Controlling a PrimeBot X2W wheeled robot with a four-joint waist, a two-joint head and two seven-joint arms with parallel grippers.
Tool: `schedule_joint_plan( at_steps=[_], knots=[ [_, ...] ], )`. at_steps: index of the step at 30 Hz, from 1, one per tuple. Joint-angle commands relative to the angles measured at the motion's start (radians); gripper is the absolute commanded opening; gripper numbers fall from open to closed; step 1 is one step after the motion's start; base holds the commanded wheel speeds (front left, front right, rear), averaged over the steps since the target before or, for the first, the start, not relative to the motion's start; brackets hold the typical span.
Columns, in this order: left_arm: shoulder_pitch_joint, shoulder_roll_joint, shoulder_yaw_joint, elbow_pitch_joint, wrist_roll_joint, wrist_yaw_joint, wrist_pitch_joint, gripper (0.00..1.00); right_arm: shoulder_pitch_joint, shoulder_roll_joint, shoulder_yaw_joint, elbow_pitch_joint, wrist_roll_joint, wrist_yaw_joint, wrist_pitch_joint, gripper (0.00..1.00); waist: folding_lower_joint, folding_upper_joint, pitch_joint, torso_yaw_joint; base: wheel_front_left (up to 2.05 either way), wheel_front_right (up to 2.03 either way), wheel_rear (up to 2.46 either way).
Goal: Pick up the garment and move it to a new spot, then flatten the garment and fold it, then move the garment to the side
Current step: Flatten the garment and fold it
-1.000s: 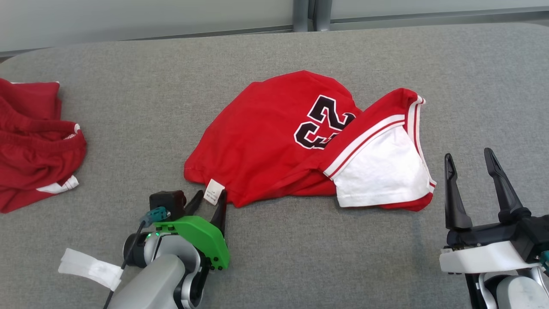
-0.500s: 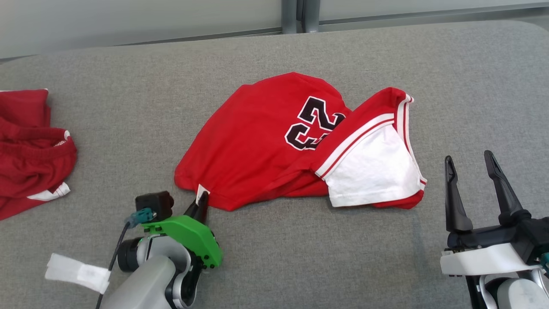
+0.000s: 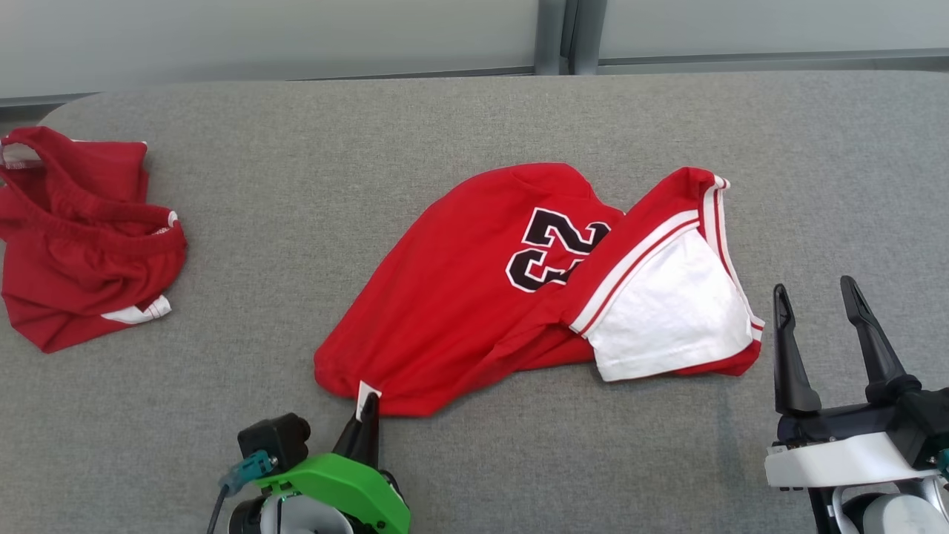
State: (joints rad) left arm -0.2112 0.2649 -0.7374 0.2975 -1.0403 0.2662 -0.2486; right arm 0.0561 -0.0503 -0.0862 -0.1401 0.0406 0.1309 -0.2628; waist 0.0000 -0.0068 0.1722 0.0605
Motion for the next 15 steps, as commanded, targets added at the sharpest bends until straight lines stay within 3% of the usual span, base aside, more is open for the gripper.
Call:
schedule_joint_plan(
  at_steps=[1,2,3,4,5,6,7,15],
  knots=[
    [0.024,0.009,-0.006,-0.009,0.011,0.010,0.007,0.00,0.009,-0.001,0.000,0.000,-0.004,0.000,-0.003,1.00,0.0000,0.0068,-0.003,0.001,0.00,0.00,0.00],
    [0.027,0.013,-0.012,-0.012,0.016,0.016,0.010,0.10,0.009,-0.001,0.002,0.001,-0.005,0.000,-0.003,1.00,0.0000,0.0068,-0.004,0.000,0.00,0.00,0.00],
    [0.027,0.013,-0.012,-0.012,0.016,0.016,0.010,0.10,0.009,-0.001,0.002,0.001,-0.005,0.000,-0.003,1.00,0.0000,0.0068,-0.004,0.000,0.00,0.00,0.00],
    [0.029,0.013,-0.013,-0.014,0.015,0.018,0.011,0.30,0.007,-0.001,0.005,0.003,-0.006,0.000,-0.003,1.00,0.0000,0.0068,-0.004,-0.002,0.00,0.00,0.00],
    [0.032,0.014,-0.014,-0.012,0.015,0.019,0.011,0.40,0.006,-0.001,0.008,0.005,-0.007,0.000,-0.003,1.00,0.0000,0.0068,-0.006,-0.004,0.00,0.00,0.00],
    [0.033,0.017,-0.012,-0.006,0.020,0.023,0.007,0.89,0.003,-0.002,0.013,0.006,-0.009,0.000,-0.003,1.00,0.0000,0.0068,-0.008,-0.010,0.00,0.00,0.00],
    [0.033,0.014,-0.004,-0.006,0.019,0.023,0.004,1.00,0.003,-0.002,0.015,0.006,-0.010,0.000,-0.003,1.00,0.0000,0.0068,-0.007,-0.013,0.00,0.00,0.00],
    [0.048,0.047,0.061,-0.063,0.114,0.023,-0.017,1.00,0.006,-0.018,0.015,-0.023,-0.021,0.000,-0.003,1.00,0.0000,0.0068,-0.010,-0.031,0.00,0.00,0.00]
  ],
)
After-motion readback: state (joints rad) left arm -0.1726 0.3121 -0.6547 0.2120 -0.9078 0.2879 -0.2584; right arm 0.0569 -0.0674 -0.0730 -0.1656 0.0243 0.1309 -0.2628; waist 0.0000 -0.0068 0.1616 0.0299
